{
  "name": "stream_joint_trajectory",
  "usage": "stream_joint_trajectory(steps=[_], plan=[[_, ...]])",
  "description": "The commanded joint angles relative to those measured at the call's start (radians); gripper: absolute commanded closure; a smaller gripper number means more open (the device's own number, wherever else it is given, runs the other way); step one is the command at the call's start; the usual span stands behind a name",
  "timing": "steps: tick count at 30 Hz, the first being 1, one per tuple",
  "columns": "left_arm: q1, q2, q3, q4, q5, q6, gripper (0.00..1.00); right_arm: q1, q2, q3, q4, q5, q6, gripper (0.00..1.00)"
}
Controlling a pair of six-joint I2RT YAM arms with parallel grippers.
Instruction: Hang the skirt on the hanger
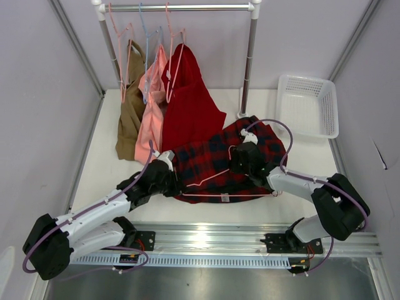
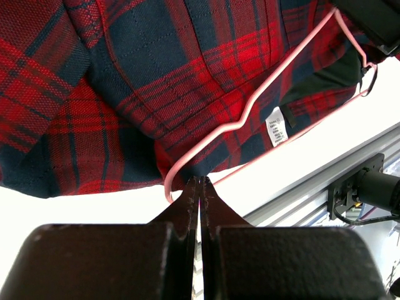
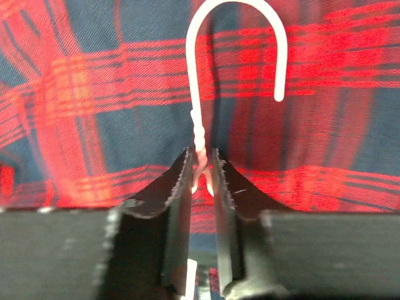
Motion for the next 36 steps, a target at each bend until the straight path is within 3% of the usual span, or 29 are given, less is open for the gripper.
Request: stream_joint_trajectory(steps=[1, 2, 5, 15, 24, 30, 36], plan=[[0.009, 0.0, 0.029, 0.035, 0.023, 0.02, 1.0, -0.028, 0.022, 0.049, -0.014, -0.157, -0.02, 0.74], [0.009, 0.0, 0.027, 0.036, 0.023, 0.02, 1.0, -0.039, 0.029, 0.049, -0.014, -0.179, -0.024, 0.67], [0.009, 0.002, 0.027, 0.038, 0.023, 0.022, 1.0, -0.082, 0.048, 0.055, -0.012, -0.269, -0.035, 0.62], [0.009, 0.017, 0.023, 0.048, 0.024, 0.022, 1.0, -0.117, 0.118, 0.141, -0.055, -0.415, -0.087, 0.57], [0.009, 0.028, 0.027, 0.051, 0.024, 0.025, 1.0, -0.138, 0.131, 0.14, -0.062, -0.465, -0.093, 0.74], [0.009, 0.029, 0.024, 0.048, 0.027, 0.027, 1.0, -0.142, 0.106, 0.124, -0.062, -0.445, -0.098, 0.98], [0.009, 0.013, 0.018, 0.03, 0.021, 0.03, 1.0, -0.146, 0.054, 0.088, -0.06, -0.377, -0.092, 1.0]])
